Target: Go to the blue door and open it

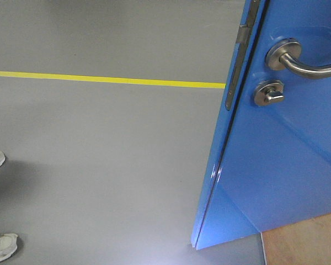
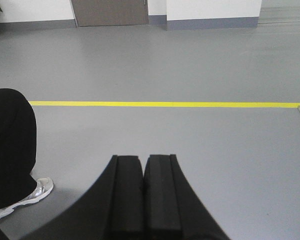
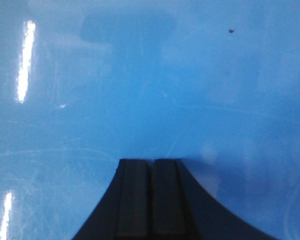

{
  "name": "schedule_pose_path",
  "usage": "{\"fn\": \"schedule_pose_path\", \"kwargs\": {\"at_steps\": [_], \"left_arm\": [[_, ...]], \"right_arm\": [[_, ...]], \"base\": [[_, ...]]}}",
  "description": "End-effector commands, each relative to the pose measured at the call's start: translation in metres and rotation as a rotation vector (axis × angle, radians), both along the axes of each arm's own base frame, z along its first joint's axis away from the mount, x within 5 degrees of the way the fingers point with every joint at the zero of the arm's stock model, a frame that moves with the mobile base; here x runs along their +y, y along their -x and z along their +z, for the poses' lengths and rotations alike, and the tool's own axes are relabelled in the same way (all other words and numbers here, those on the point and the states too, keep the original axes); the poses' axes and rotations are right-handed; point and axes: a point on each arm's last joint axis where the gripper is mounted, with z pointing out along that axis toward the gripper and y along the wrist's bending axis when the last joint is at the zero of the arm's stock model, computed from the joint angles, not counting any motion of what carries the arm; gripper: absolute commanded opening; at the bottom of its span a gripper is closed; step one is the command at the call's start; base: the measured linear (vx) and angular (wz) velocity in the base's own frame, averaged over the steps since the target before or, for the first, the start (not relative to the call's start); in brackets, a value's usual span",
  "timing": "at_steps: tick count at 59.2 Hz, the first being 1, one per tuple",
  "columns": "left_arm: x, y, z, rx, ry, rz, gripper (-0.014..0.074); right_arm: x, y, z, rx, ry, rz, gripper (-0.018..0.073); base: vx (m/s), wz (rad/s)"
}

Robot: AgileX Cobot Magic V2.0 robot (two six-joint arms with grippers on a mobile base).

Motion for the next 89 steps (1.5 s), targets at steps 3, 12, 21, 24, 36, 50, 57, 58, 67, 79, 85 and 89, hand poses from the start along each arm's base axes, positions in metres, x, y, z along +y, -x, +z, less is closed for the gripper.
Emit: {"fn": "schedule_pose_path", "kwargs": {"at_steps": [3, 12, 21, 24, 36, 50, 57, 58, 67, 79, 85, 89], "left_arm": [[-0.0004, -0.0011, 0.0064, -0.089, -0.002, -0.007, 0.007], [-0.0004, -0.0011, 0.0064, -0.089, -0.002, -0.007, 0.007], [-0.0004, -0.0011, 0.0064, -0.089, -0.002, -0.007, 0.007], [-0.0004, -0.0011, 0.0064, -0.089, -0.002, -0.007, 0.007], [-0.0004, -0.0011, 0.0064, -0.089, -0.002, -0.007, 0.007], [-0.0004, -0.0011, 0.0064, -0.089, -0.002, -0.007, 0.007], [-0.0004, -0.0011, 0.0064, -0.089, -0.002, -0.007, 0.007], [-0.0004, -0.0011, 0.0064, -0.089, -0.002, -0.007, 0.007], [-0.0004, -0.0011, 0.0064, -0.089, -0.002, -0.007, 0.007], [-0.0004, -0.0011, 0.0064, -0.089, -0.002, -0.007, 0.007], [-0.0004, -0.0011, 0.0064, -0.089, -0.002, -0.007, 0.007], [-0.0004, -0.0011, 0.0064, -0.089, -0.002, -0.007, 0.007]], "right_arm": [[-0.0015, 0.0017, 0.0129, -0.048, -0.007, -0.025, 0.0002], [-0.0015, 0.0017, 0.0129, -0.048, -0.007, -0.025, 0.0002], [-0.0015, 0.0017, 0.0129, -0.048, -0.007, -0.025, 0.0002], [-0.0015, 0.0017, 0.0129, -0.048, -0.007, -0.025, 0.0002], [-0.0015, 0.0017, 0.0129, -0.048, -0.007, -0.025, 0.0002], [-0.0015, 0.0017, 0.0129, -0.048, -0.007, -0.025, 0.0002], [-0.0015, 0.0017, 0.0129, -0.048, -0.007, -0.025, 0.0002], [-0.0015, 0.0017, 0.0129, -0.048, -0.007, -0.025, 0.0002], [-0.0015, 0.0017, 0.0129, -0.048, -0.007, -0.025, 0.0002], [-0.0015, 0.0017, 0.0129, -0.048, -0.007, -0.025, 0.0002], [-0.0015, 0.0017, 0.0129, -0.048, -0.007, -0.025, 0.0002], [-0.0015, 0.0017, 0.0129, -0.048, -0.007, -0.025, 0.0002]], "base": [[0.2, 0.05], [0.21, 0.03], [0.22, 0.01], [0.23, 0.0], [0.23, 0.01], [0.22, 0.0], [0.17, -0.01], [0.15, -0.01], [0.12, -0.02], [0.08, -0.03], [0.06, -0.05], [0.05, -0.05]]}}
